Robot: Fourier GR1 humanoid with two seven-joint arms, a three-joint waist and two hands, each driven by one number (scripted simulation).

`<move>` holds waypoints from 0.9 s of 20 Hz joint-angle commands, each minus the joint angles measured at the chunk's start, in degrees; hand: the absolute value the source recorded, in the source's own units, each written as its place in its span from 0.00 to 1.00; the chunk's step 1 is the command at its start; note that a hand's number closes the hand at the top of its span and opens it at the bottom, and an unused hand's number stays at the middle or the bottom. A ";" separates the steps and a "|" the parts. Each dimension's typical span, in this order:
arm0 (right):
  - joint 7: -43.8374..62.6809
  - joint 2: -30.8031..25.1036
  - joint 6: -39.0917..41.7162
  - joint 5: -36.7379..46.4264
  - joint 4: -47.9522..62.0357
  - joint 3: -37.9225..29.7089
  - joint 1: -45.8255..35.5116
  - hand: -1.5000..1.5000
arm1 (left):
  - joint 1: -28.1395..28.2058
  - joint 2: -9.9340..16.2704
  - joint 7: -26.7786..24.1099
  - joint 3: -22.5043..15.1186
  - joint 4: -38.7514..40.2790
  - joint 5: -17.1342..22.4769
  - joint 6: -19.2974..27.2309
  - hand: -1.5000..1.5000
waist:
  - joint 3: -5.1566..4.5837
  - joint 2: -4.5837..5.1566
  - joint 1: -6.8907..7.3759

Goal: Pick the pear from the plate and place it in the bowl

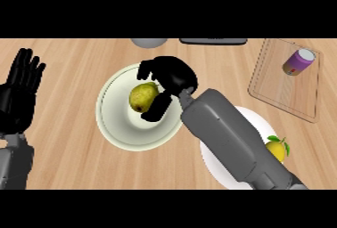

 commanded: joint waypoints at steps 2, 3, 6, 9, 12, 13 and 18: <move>-6.09 0.21 -9.54 -7.33 10.16 1.65 1.35 0.00 | -1.57 0.03 1.00 -0.29 -0.18 0.19 -0.08 0.50 | 0.03 0.32 0.87; -4.06 0.22 -11.84 -12.35 9.31 3.33 0.50 0.00 | -1.07 -0.76 -1.95 -0.49 2.70 0.19 -0.97 0.50 | -0.01 0.49 1.57; -10.50 0.22 -13.88 -17.52 11.82 0.06 -1.10 0.00 | -5.03 1.71 -0.11 1.10 5.30 0.43 -1.03 0.50 | 0.03 0.64 1.16; -16.52 0.22 -22.06 -18.08 12.36 -1.87 0.34 0.00 | -0.60 0.05 -1.76 0.30 1.45 0.02 -0.60 0.50 | 0.05 0.42 1.44; -18.98 0.22 -26.96 -19.67 12.79 -5.18 -0.65 0.00 | -2.73 -0.21 -0.35 -0.40 3.04 -0.44 -0.12 0.50 | 0.06 0.25 0.32; -17.44 0.22 -27.90 -20.70 10.41 -5.21 -0.01 0.00 | -1.97 -1.06 0.56 -0.58 2.38 -1.01 1.37 0.50 | 0.06 -0.05 -0.19; -20.87 -4.74 -25.20 -22.80 14.30 -14.82 -0.97 0.00 | -1.07 -0.43 -0.81 0.41 1.08 -0.70 1.05 0.50 | 0.05 -0.10 -0.87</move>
